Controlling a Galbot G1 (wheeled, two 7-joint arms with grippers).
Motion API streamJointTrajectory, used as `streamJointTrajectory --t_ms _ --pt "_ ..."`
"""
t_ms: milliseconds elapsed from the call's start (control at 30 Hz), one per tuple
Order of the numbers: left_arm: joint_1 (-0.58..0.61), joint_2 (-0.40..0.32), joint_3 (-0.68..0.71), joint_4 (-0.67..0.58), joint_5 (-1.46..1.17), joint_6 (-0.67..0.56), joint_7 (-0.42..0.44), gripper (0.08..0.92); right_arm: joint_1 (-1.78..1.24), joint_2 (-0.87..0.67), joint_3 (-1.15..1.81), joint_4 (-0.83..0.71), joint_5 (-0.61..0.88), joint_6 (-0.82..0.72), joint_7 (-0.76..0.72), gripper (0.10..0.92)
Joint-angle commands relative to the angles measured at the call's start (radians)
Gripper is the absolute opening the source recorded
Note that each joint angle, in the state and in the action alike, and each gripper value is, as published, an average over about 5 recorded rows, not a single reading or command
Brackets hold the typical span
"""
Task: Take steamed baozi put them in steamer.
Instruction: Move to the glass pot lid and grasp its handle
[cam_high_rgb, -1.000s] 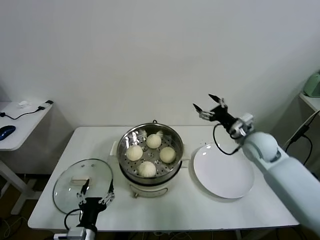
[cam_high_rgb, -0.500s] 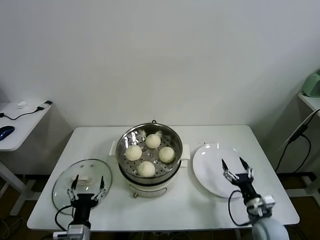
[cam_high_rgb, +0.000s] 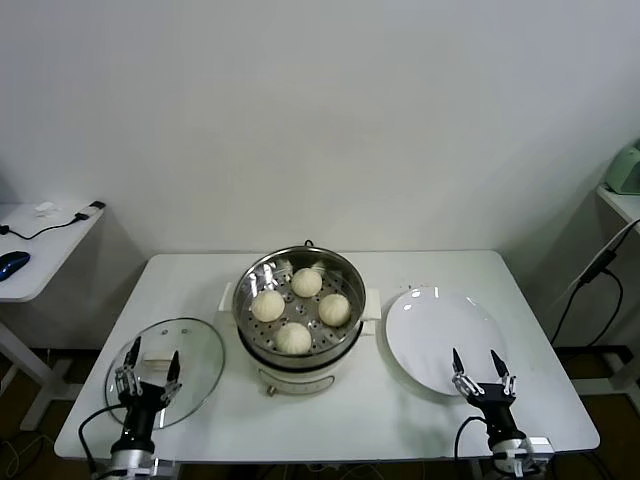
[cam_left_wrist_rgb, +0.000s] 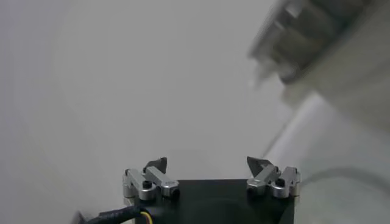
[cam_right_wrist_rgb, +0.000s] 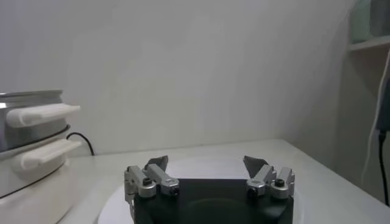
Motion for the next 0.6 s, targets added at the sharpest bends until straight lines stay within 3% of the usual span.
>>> streamJointTrajectory --t_ms 33,600 --pt "-0.053 0.083 -0.034 0.260 0.385 0.104 -0.065 0.823 -0.031 0.045 0.025 0.016 -0.038 -0.002 0.010 0.823" --pt "-0.165 0.064 -0.016 0.320 0.395 0.134 -0.056 0.823 -0.022 0.050 0.028 0.027 -0.053 -0.020 0.019 0.823"
